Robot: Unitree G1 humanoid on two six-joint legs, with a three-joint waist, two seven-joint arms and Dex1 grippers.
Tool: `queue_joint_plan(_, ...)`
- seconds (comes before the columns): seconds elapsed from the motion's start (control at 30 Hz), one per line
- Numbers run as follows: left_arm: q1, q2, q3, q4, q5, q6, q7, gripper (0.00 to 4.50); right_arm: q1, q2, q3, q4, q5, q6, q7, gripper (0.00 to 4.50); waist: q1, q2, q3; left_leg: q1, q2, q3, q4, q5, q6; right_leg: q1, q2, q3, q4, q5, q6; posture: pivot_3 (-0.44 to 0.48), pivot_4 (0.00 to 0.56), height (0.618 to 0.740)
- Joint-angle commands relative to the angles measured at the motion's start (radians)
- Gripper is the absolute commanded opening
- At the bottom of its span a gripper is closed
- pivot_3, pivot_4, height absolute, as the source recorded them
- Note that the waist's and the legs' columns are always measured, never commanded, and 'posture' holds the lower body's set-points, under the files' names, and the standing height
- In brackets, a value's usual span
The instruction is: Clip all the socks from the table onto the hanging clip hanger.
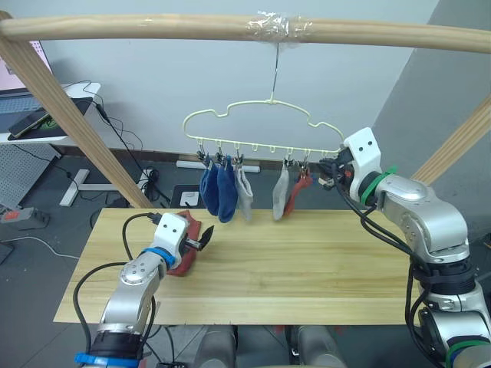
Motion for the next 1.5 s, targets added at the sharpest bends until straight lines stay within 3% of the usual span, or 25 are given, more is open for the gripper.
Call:
queue_joint_plan(0.03, -0.079, -0.013, 0.021, 0.194, 0.039, -0.107, 0.033, 4.50, -0.012, -0.011, -0.032, -0.013, 0.017, 0.044, -0.002, 0.02, -0.001, 0.000, 0.000, 0.000, 0.000, 0.000, 0.000, 0.000, 0.000, 0.000, 0.000, 0.000, 0.000, 0.000, 0.000, -0.021, 0.177, 0.740)
queue_joint_plan(0.27, -0.256, -0.022, 0.005, 0.575, 0.099, -0.185, 0.051, 4.50, -0.003, 0.012, -0.066, -0.015, 0.035, 0.088, -0.035, 0.02, -0.004, -0.001, -0.001, -0.001, 0.000, -0.001, 0.000, 0.000, 0.000, 0.000, 0.000, -0.001, 0.000, 0.001, -0.001, -0.028, 0.170, 0.740)
queue_joint_plan(0.4, -0.268, -0.023, -0.022, 0.643, 0.118, -0.106, -0.002, 4.50, -0.010, 0.013, -0.068, -0.013, 0.033, 0.089, -0.038, 0.02, -0.003, -0.001, -0.001, 0.000, 0.000, -0.001, 0.000, 0.000, 0.000, 0.000, 0.000, -0.001, 0.000, 0.002, -0.003, -0.026, 0.173, 0.740)
queue_joint_plan(0.5, -0.234, -0.037, -0.019, 0.617, 0.104, -0.094, -0.025, 3.96, -0.008, 0.023, -0.063, -0.011, 0.030, 0.084, -0.043, 0.00, -0.004, -0.001, -0.002, 0.003, -0.001, -0.001, 0.000, 0.000, 0.000, 0.003, 0.000, -0.001, 0.001, 0.000, 0.001, -0.026, 0.173, 0.740)
queue_joint_plan(0.8, -0.135, -0.075, -0.015, 0.464, 0.087, -0.084, -0.040, 1.39, -0.025, 0.050, -0.076, 0.007, 0.038, 0.093, -0.058, 0.00, -0.005, 0.001, -0.005, 0.007, 0.000, 0.000, 0.000, 0.000, 0.000, 0.005, 0.000, 0.000, 0.002, 0.000, 0.001, -0.009, 0.181, 0.740)
queue_joint_plan(0.97, -0.004, -0.096, -0.091, 0.178, 0.071, -0.042, -0.142, 0.02, -0.053, 0.074, -0.104, 0.019, 0.062, 0.135, -0.068, 0.00, -0.004, 0.001, -0.005, 0.007, 0.000, 0.001, 0.000, 0.000, 0.000, 0.005, -0.001, 0.001, 0.002, 0.000, 0.001, -0.005, 0.184, 0.740)
queue_joint_plan(1.13, 0.129, -0.121, -0.120, -0.248, -0.051, 0.090, -0.202, 0.01, -0.081, 0.053, -0.130, 0.012, 0.104, 0.240, -0.057, 0.00, -0.004, 0.000, -0.004, 0.004, 0.000, 0.000, -0.001, 0.000, 0.000, 0.004, -0.001, 0.001, 0.000, 0.000, 0.000, -0.010, 0.190, 0.740)
queue_joint_plan(1.27, 0.125, -0.201, -0.196, -0.529, -0.183, 0.243, -0.209, 0.01, -0.146, 0.067, -0.217, 0.010, 0.167, 0.398, -0.069, 0.00, 0.001, 0.001, -0.003, 0.001, 0.000, -0.001, 0.000, 0.000, 0.000, 0.002, -0.002, -0.002, 0.001, 0.000, 0.000, -0.005, 0.192, 0.740)
queue_joint_plan(1.37, 0.054, -0.276, -0.248, -0.578, -0.196, 0.262, -0.178, 0.01, -0.207, 0.136, -0.320, 0.024, 0.186, 0.540, -0.115, 0.00, -0.004, 0.001, -0.003, 0.001, 0.000, 0.002, 0.001, 0.000, 0.000, 0.003, -0.002, 0.000, 0.000, 0.000, 0.001, -0.022, 0.193, 0.740)
queue_joint_plan(1.5, -0.041, -0.338, -0.329, -0.516, -0.111, 0.182, -0.154, 0.01, -0.265, 0.276, -0.483, 0.052, 0.185, 0.660, -0.218, 0.00, -0.010, 0.002, -0.003, 0.001, 0.000, 0.002, 0.000, 0.000, 0.000, 0.002, -0.001, 0.000, 0.000, 0.000, 0.000, -0.025, 0.189, 0.740)
